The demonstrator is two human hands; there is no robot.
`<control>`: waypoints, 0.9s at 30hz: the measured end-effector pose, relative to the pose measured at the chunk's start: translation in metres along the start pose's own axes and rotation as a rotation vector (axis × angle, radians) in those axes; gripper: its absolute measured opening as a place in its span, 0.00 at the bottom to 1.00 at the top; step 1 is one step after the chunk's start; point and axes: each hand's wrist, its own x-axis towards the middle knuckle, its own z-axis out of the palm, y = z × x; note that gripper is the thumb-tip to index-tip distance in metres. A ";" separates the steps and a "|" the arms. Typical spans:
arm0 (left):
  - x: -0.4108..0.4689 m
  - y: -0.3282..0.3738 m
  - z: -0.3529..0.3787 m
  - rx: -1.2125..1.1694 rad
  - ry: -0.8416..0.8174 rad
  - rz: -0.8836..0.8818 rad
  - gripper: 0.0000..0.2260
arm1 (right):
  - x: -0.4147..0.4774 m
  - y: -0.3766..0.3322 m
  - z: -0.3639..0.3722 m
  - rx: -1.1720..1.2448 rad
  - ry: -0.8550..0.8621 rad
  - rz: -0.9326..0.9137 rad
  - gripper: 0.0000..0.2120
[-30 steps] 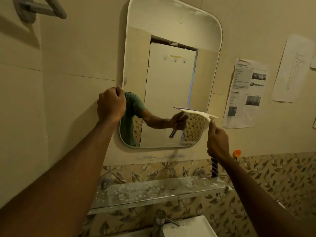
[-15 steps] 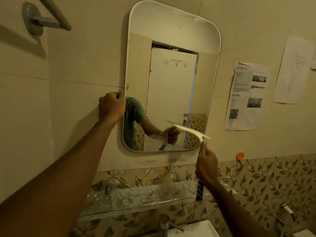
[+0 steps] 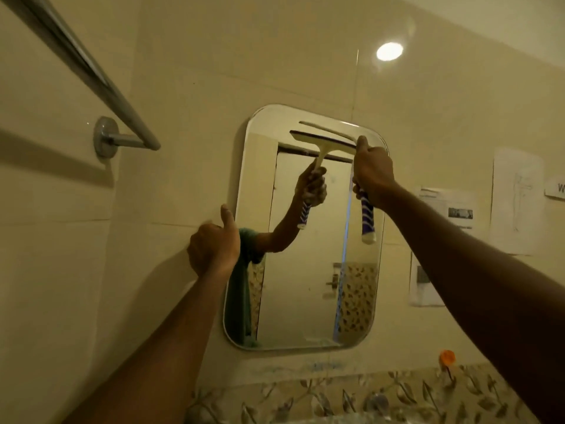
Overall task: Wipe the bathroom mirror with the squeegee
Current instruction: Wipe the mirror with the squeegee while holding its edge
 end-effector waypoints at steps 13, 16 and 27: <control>0.006 -0.005 0.001 0.034 -0.061 0.226 0.27 | -0.049 0.059 0.017 -0.216 -0.122 -0.029 0.27; 0.006 0.000 -0.004 0.057 -0.086 0.207 0.27 | -0.105 0.102 0.015 -0.352 -0.189 0.021 0.29; 0.013 0.017 -0.005 -0.201 -0.001 0.095 0.29 | -0.019 0.004 -0.027 -0.123 -0.075 0.027 0.22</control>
